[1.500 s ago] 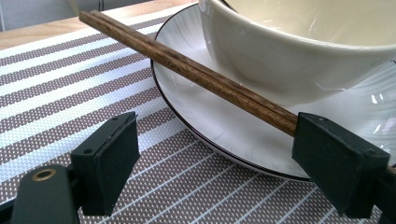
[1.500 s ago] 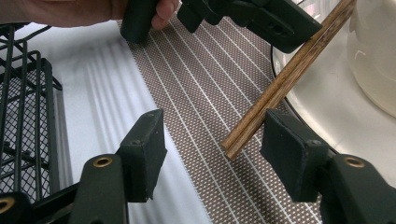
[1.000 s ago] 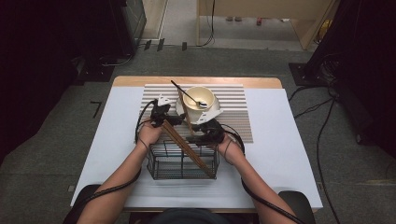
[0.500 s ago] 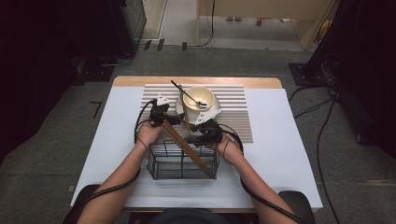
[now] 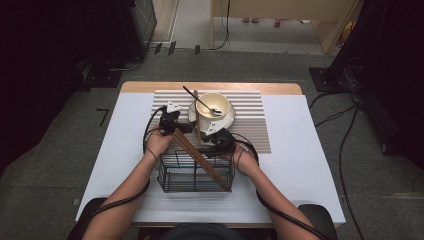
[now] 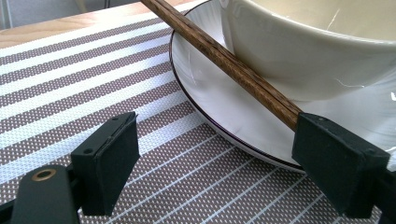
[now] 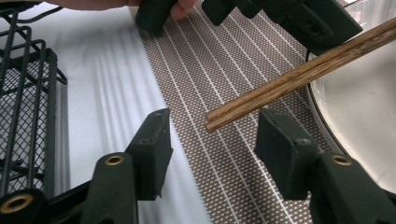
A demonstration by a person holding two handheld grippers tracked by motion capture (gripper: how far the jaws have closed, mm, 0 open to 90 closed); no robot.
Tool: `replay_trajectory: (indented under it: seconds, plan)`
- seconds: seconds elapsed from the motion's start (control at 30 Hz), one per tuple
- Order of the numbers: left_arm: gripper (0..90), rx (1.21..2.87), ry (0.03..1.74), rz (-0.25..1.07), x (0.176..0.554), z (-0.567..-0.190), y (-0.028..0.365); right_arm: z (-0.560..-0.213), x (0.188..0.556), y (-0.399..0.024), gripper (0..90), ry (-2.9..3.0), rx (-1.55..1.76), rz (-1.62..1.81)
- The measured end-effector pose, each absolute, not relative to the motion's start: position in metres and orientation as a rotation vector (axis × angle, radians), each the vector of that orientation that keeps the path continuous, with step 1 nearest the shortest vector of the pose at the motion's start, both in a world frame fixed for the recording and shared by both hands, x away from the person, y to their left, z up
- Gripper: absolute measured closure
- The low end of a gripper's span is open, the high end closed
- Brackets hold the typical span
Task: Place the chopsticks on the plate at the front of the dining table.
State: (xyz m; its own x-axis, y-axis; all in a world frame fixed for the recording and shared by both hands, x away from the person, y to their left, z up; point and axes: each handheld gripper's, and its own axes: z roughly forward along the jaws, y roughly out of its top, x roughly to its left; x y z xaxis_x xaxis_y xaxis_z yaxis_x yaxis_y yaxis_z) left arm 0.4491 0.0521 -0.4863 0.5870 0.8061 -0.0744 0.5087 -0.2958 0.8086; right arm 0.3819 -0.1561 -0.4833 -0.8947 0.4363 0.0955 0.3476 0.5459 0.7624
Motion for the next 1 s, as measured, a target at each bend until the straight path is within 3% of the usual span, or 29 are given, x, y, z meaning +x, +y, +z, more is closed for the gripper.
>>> replay_trajectory:
  seconds: [0.27, 0.77, 1.0]
  plan:
    - [15.3, 1.966, 1.051, 0.444, 0.4489, -0.4861, 0.0524, -0.4852, 0.3831, -0.1545, 52.8, 2.655, 0.693, 1.284]
    - [15.3, 1.964, 1.053, 0.443, 0.4481, -0.4860, 0.0527, -0.4862, 0.3870, -0.1551, 56.2, 2.637, 0.725, 1.300]
    - [15.2, 1.959, 1.054, 0.450, 0.4489, -0.4843, 0.0550, -0.4839, 0.3872, -0.1581, 45.5, 2.658, 0.726, 1.314]
